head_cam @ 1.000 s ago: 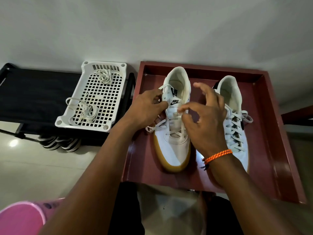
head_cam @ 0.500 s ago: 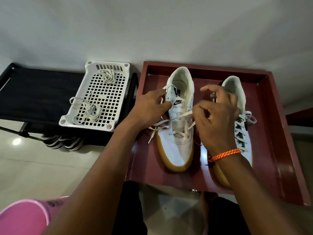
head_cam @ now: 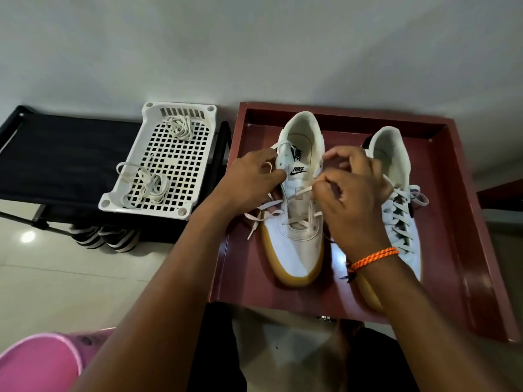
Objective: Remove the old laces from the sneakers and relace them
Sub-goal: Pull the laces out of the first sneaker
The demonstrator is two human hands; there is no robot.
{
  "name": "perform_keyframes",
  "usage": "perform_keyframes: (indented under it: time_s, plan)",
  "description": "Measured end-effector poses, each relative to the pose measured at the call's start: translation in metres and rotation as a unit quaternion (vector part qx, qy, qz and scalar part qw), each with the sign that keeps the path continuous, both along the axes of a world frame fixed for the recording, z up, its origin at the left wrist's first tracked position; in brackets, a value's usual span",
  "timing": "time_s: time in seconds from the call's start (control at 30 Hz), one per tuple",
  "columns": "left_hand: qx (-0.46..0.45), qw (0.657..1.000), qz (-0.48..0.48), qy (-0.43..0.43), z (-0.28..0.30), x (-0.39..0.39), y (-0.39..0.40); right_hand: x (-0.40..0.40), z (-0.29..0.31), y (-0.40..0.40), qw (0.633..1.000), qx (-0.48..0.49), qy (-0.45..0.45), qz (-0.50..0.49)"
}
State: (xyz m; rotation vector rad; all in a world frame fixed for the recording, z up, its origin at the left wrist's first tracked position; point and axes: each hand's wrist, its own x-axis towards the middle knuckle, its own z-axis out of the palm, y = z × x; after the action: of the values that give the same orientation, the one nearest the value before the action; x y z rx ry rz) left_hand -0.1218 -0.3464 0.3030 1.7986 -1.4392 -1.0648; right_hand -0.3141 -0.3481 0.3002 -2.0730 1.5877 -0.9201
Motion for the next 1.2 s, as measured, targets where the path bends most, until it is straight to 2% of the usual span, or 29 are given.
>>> perform_keyframes:
  time_s: [0.1, 0.23, 0.33, 0.4, 0.53, 0.6, 0.7, 0.8, 0.93, 1.03, 1.2]
  plan:
    - [0.003, 1.0, 0.003, 0.006, -0.001, 0.001, 0.0, -0.001, 0.002, 0.002, 1.0, 0.008, 0.007, 0.004]
    - [-0.001, 1.0, 0.003, 0.004, -0.002, 0.001, 0.0, 0.007, -0.006, 0.013, 0.989, -0.001, 0.114, 0.096]
    - [0.002, 1.0, -0.001, 0.009, -0.002, 0.001, 0.0, 0.011, -0.017, 0.016, 0.98, 0.019, 0.167, 0.109]
    - [0.005, 1.0, -0.005, 0.008, -0.002, 0.001, 0.0, 0.009, -0.018, 0.014, 0.985, 0.021, 0.137, 0.099]
    - [0.006, 1.0, -0.005, 0.008, -0.002, 0.002, -0.001, 0.005, -0.003, 0.003, 0.999, 0.017, -0.001, 0.039]
    - [0.0, 1.0, -0.008, 0.0, -0.002, 0.002, -0.002, 0.003, 0.002, 0.002, 0.999, 0.023, -0.041, 0.013]
    - [0.001, 1.0, -0.006, -0.006, -0.003, 0.002, -0.001, 0.0, 0.001, 0.002, 1.0, 0.01, -0.008, 0.011]
    - [0.005, 1.0, -0.007, -0.001, -0.003, 0.002, 0.0, 0.001, -0.002, 0.008, 0.995, -0.004, 0.076, 0.07]
    - [-0.006, 1.0, -0.008, -0.006, -0.001, 0.001, 0.001, 0.009, -0.014, 0.016, 0.977, 0.023, 0.173, 0.119]
    - [-0.01, 1.0, -0.007, -0.009, 0.001, -0.001, 0.002, 0.008, -0.018, 0.014, 0.979, 0.023, 0.167, 0.112]
    - [0.0, 1.0, -0.009, -0.004, 0.005, -0.002, 0.003, 0.007, -0.011, 0.009, 0.991, 0.033, 0.094, 0.086]
